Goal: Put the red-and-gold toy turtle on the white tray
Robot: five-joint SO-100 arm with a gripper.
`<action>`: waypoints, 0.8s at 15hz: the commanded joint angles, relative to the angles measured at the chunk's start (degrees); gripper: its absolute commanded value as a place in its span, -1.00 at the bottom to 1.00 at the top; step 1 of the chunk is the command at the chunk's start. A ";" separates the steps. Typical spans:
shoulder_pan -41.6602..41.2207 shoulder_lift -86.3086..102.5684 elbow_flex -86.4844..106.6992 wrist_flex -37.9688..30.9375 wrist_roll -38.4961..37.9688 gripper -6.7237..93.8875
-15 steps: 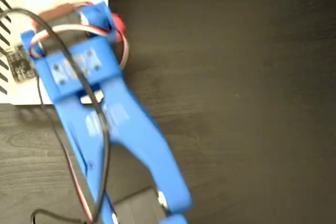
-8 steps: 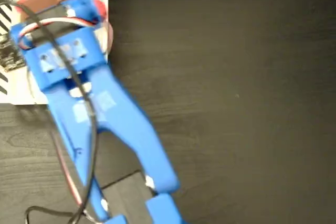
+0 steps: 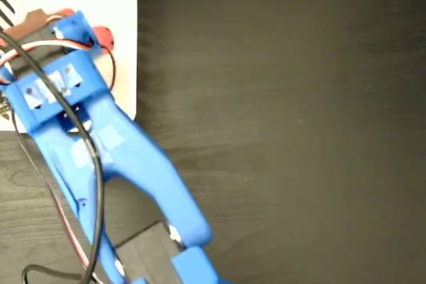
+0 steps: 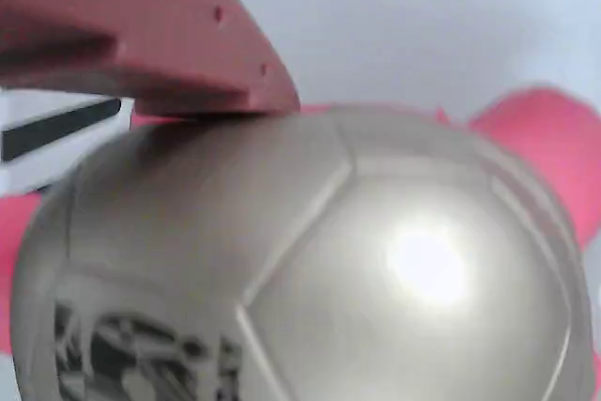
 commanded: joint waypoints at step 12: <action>2.02 26.46 5.10 0.97 2.37 -0.86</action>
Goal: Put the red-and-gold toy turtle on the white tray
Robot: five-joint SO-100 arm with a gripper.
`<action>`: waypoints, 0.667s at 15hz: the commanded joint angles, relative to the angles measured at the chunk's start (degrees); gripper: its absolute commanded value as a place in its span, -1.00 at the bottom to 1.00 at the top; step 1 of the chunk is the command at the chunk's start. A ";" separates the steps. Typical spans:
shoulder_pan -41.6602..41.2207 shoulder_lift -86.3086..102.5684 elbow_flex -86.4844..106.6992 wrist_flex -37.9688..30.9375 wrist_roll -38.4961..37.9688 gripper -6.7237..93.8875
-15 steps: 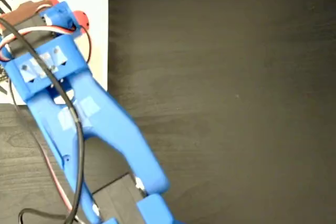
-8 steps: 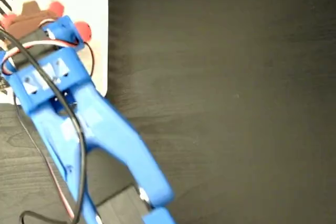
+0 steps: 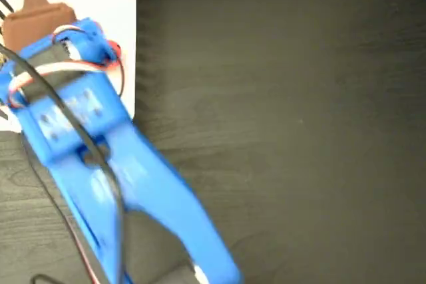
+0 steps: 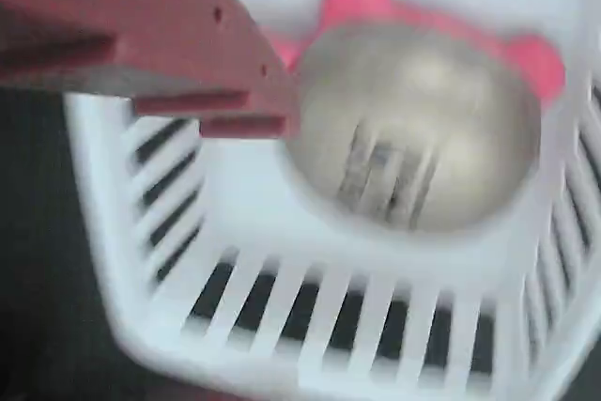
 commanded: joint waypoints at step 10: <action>16.17 65.57 38.23 -0.09 -6.06 -0.86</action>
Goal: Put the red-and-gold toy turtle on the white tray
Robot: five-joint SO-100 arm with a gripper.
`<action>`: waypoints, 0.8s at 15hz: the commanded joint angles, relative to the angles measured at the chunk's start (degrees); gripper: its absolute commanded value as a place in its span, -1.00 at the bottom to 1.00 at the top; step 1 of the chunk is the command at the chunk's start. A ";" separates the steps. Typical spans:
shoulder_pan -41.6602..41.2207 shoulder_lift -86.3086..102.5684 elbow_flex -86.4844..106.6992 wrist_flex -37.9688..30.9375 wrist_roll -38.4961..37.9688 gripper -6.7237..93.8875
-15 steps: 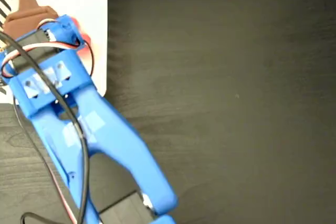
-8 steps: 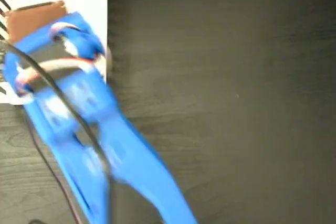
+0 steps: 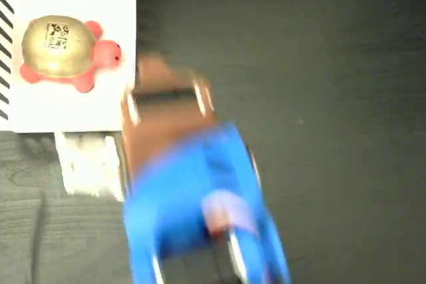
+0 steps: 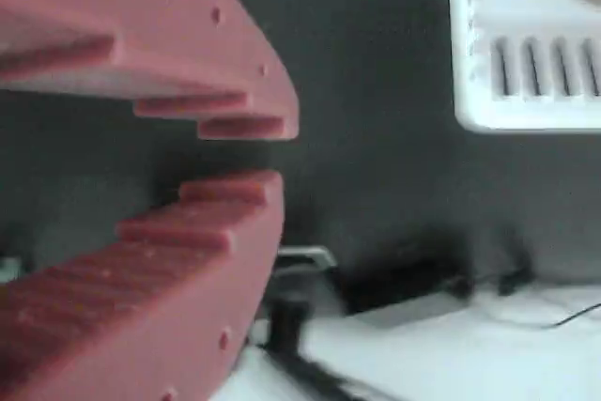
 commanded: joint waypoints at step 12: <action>5.01 37.62 50.62 -1.32 0.70 -0.87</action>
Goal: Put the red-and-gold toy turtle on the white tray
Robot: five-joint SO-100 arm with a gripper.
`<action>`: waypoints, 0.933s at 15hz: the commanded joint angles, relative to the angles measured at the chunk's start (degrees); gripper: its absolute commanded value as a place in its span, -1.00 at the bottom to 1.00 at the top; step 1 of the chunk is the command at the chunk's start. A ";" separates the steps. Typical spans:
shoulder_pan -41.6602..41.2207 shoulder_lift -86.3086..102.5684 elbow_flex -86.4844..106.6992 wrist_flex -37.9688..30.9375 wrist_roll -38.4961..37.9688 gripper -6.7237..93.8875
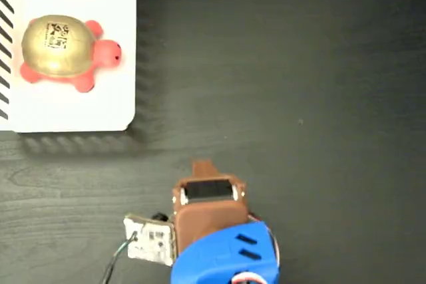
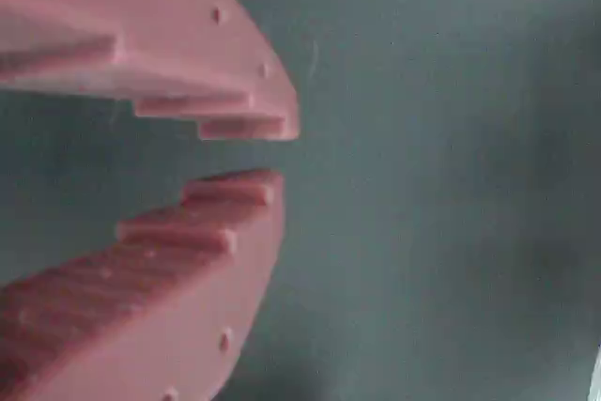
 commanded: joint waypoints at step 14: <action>-2.02 2.46 1.14 4.22 2.64 -0.86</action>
